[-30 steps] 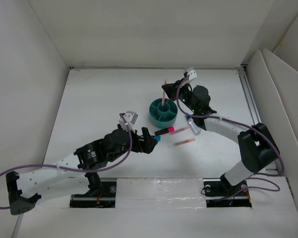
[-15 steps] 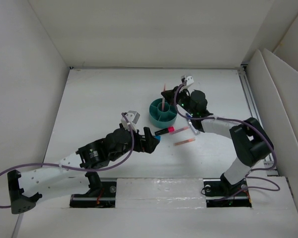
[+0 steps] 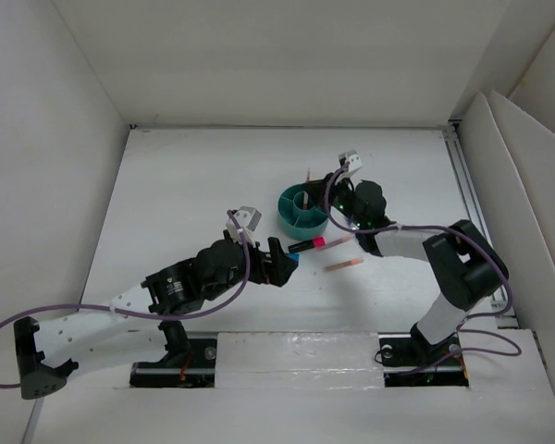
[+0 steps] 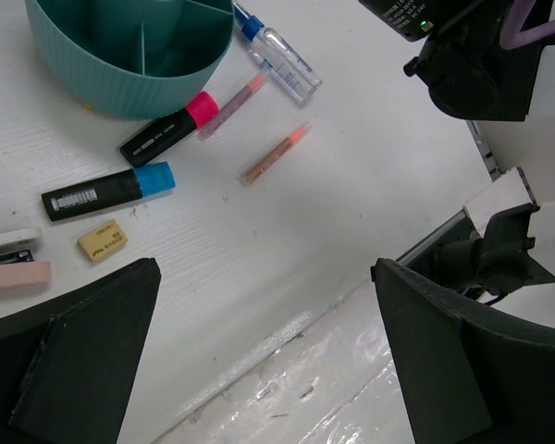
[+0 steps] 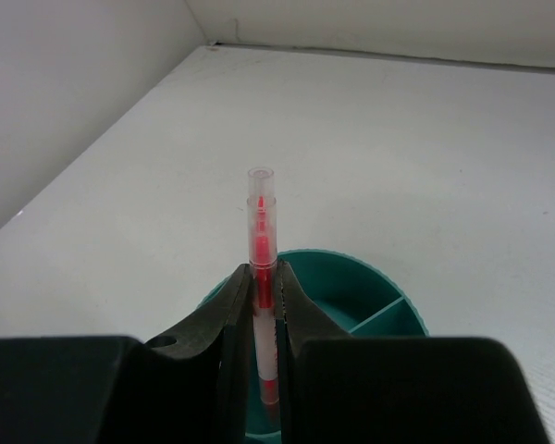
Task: Sort the stationery into containers
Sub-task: Place the pen in the storage box.
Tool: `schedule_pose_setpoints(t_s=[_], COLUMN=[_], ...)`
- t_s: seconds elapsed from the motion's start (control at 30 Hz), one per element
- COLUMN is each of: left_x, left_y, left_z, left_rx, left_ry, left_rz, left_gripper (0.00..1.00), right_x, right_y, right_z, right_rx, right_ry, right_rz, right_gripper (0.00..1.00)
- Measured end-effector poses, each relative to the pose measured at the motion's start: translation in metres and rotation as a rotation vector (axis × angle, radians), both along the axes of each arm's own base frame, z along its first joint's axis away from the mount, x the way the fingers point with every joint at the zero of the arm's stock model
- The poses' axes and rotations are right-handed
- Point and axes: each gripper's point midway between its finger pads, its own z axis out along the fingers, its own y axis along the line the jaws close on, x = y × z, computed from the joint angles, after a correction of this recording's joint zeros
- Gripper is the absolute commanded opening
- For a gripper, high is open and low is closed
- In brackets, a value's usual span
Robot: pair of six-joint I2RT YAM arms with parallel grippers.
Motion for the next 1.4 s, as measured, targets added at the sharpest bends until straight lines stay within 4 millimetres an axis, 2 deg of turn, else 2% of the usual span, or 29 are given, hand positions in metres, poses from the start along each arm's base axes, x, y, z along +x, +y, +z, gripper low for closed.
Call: schedule_pose_setpoints(t_s=[0.3, 0.4, 0.67, 0.8, 0.83, 0.87, 0.9, 0.93, 0.97, 1.0, 1.27, 1.4], left_x=[0.0, -0.001, -0.001, -0.001, -0.001, -0.001, -0.001, -0.001, -0.001, 0.0, 0.001, 0.004], left_y=[0.0, 0.0, 0.0, 0.0, 0.0, 0.0, 0.0, 0.0, 0.0, 0.0, 0.002, 0.007], left_z=[0.001, 0.001, 0.001, 0.001, 0.001, 0.001, 0.001, 0.001, 0.001, 0.001, 0.003, 0.001], left_rx=[0.0, -0.002, -0.002, -0.002, -0.002, -0.002, -0.002, -0.002, -0.002, -0.002, -0.006, 0.008], left_ry=[-0.003, -0.004, -0.004, -0.004, -0.004, -0.004, -0.004, -0.004, -0.004, -0.005, -0.011, -0.013], left_rz=[-0.005, -0.005, -0.005, -0.005, -0.005, -0.005, -0.004, -0.004, -0.004, -0.003, 0.007, 0.037], left_gripper=[1.0, 1.0, 1.0, 1.0, 1.0, 1.0, 1.0, 1.0, 1.0, 1.0, 1.0, 1.0], right_x=[-0.002, -0.006, -0.009, -0.012, -0.013, -0.015, -0.017, -0.019, -0.021, -0.023, -0.038, -0.042], right_y=[0.003, 0.004, 0.006, 0.004, 0.003, 0.001, 0.0, -0.002, -0.003, -0.004, -0.016, -0.029], right_z=[-0.017, -0.022, -0.024, -0.025, -0.025, -0.024, -0.022, -0.02, -0.017, -0.013, 0.026, 0.045], right_rx=[0.006, 0.008, 0.026, 0.033, 0.035, 0.037, 0.04, 0.044, 0.055, 0.056, 0.106, 0.137], right_ry=[0.034, 0.048, 0.052, 0.055, 0.056, 0.056, 0.054, 0.051, 0.052, 0.043, -0.032, -0.048], right_rz=[-0.008, -0.005, -0.006, -0.012, -0.014, -0.018, -0.02, -0.021, -0.024, -0.023, -0.031, -0.097], right_gripper=[0.23, 0.32, 0.36, 0.46, 0.49, 0.57, 0.66, 0.9, 0.98, 1.0, 1.0, 1.0])
